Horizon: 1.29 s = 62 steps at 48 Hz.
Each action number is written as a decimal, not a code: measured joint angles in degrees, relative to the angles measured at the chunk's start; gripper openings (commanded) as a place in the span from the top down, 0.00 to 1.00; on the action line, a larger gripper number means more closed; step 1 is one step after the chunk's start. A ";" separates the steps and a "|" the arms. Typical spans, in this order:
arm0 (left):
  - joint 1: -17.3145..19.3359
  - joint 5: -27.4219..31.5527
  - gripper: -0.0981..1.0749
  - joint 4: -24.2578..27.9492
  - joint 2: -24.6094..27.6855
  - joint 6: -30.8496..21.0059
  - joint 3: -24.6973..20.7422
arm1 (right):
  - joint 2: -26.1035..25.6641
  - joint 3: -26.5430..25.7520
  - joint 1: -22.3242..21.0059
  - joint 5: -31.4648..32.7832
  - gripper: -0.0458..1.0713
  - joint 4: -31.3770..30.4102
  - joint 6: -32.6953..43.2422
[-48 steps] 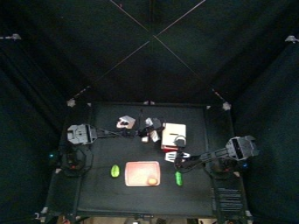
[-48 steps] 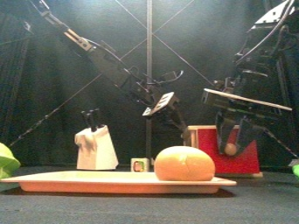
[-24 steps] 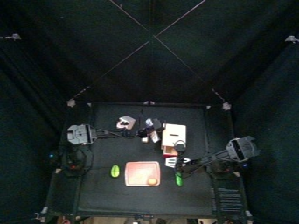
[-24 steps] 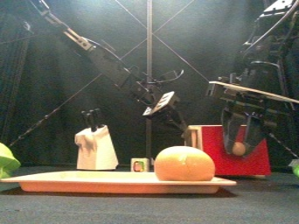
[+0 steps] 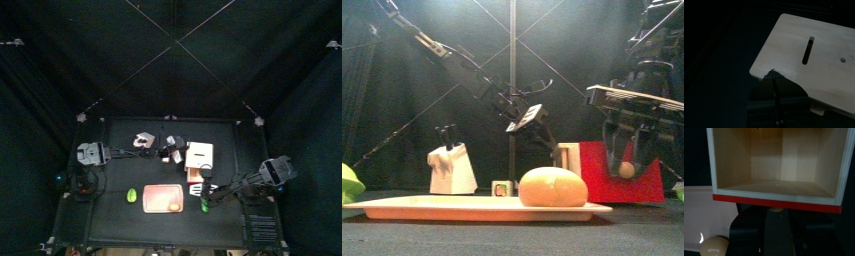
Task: Open drawer
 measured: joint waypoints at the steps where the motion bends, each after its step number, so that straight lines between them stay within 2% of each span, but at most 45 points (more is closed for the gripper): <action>1: 0.00 0.00 0.84 -0.09 0.00 0.00 0.00 | 0.00 -0.09 0.09 0.00 0.42 0.09 0.00; 28: 0.00 0.00 0.84 -0.09 0.00 0.00 0.00 | 0.44 -0.70 0.88 0.00 0.39 0.26 0.53; 47: 0.09 0.00 0.84 -0.79 -0.09 0.00 0.00 | 0.53 -2.11 1.23 0.53 0.17 0.18 0.35; 62: -0.35 0.62 0.84 -0.88 -1.05 0.00 0.97 | 0.53 -2.81 1.58 0.53 0.16 1.85 -0.26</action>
